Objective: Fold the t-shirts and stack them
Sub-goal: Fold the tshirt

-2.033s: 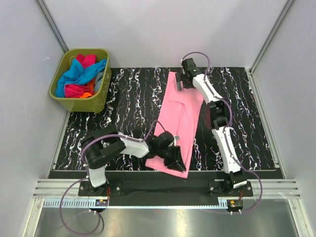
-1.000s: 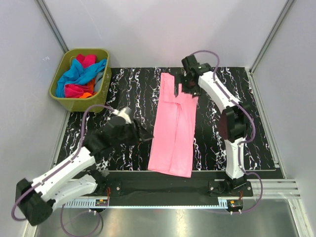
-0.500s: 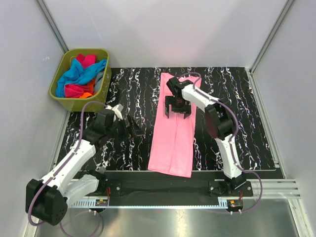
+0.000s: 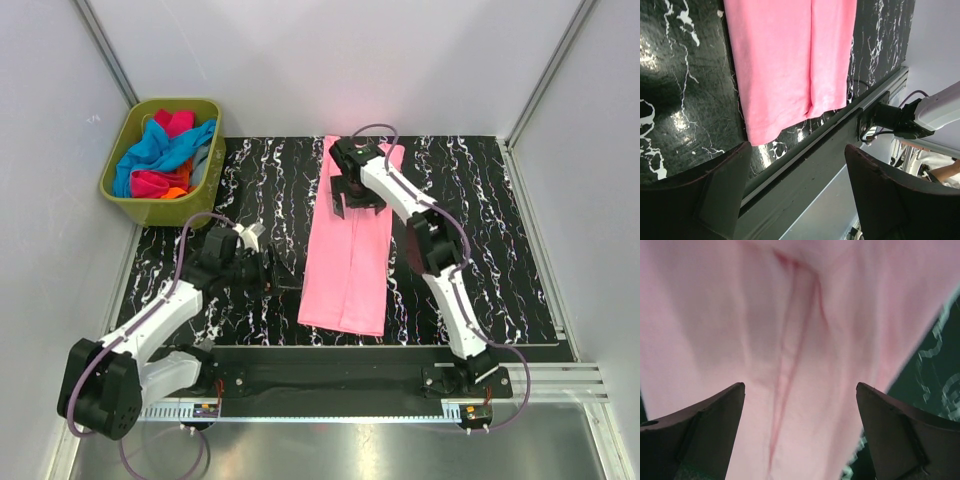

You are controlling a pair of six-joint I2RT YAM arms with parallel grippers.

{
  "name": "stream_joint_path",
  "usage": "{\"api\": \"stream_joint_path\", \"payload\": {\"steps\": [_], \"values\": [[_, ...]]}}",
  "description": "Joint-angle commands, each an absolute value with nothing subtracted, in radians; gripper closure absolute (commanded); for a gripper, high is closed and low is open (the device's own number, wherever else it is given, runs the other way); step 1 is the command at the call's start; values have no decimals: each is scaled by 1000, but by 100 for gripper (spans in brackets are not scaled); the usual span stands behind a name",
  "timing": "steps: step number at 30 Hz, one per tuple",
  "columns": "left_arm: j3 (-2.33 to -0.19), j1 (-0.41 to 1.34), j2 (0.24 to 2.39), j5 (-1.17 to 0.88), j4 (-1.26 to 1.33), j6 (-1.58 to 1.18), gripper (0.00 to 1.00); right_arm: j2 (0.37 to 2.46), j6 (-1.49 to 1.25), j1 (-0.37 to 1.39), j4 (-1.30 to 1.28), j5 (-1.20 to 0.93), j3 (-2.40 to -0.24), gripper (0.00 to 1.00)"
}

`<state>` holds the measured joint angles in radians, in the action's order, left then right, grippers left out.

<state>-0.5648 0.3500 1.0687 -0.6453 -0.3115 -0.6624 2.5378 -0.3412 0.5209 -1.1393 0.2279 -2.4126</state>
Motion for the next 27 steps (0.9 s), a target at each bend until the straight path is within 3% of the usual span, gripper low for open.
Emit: {"api": "stream_joint_path", "payload": {"steps": [1,4,8,11,14,15,18,21,22,27], "values": [[-572,345,1057,-658,-242,-649,20,2235,-348,534,-1195,278,-2251,0],[-595,345,1126,-678,-247,-611,20,2058,-417,531,-1151,195,-1984,0],[-627,345,1277,-710,-291,-560,33,1843,-406,520,-976,-87,-1488,0],[-629,350,1340,-727,-282,-519,34,1636,-452,518,-824,-243,-1189,1],[-629,357,1374,-732,-281,-494,34,1481,-512,518,-729,-371,-980,9],[-630,362,1385,-735,-281,-486,34,1447,-535,518,-704,-402,-930,18],[-634,371,1434,-723,-284,-485,35,1327,-609,518,-650,-404,-772,27],[-635,390,1463,-680,-290,-502,39,1279,-666,518,-609,-411,-680,31],[-637,399,1469,-670,-290,-506,40,1281,-690,518,-573,-423,-663,40],[-667,462,1537,-617,-298,-517,40,1307,-742,518,-496,-439,-620,43]]}}
